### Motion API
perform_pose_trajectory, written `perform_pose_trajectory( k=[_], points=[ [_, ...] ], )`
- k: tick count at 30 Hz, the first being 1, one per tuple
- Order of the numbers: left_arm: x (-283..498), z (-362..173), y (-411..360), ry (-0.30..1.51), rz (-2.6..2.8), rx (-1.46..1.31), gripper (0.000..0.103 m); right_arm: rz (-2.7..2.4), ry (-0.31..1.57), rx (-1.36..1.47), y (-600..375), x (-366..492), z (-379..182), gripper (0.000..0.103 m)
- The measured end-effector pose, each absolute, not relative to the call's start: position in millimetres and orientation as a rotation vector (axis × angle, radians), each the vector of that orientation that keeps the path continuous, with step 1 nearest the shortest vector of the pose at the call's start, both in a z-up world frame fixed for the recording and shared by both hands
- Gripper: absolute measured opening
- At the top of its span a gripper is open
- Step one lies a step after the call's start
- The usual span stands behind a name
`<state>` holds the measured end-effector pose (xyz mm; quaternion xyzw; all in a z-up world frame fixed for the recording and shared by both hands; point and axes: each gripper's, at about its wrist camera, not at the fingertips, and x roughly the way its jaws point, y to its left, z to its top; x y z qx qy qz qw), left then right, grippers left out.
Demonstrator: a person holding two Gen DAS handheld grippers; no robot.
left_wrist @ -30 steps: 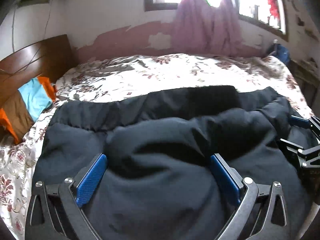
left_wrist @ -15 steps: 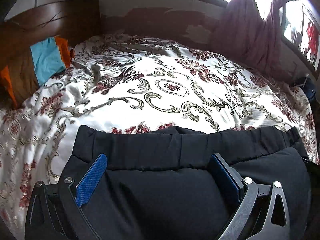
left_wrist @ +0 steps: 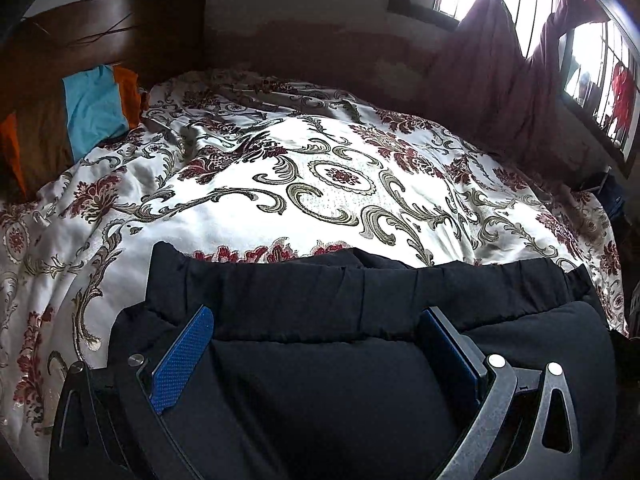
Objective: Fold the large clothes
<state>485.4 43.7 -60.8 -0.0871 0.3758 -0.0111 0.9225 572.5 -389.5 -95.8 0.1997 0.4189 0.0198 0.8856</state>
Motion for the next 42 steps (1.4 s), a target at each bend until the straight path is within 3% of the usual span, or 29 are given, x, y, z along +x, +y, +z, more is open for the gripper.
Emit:
perform_pose_trajectory(
  k=[16,25,34,42],
  points=[
    [483,-61,44,0.758,-0.026,-0.183,0.103,0.022,0.816,0.409,-390,559,-90,0.102],
    [471,-61,50,0.672,-0.063,-0.231,0.103,0.06,0.597,0.568,-417,515,-84,0.102],
    [431,-53,78,0.548,-0.144,-0.386,0.103,0.123,0.531,0.708,-434,500,-96,0.102],
    [384,-66,118,0.641,-0.044,-0.488,0.103,0.146,0.538,0.729,-434,501,-99,0.102]
  ],
)
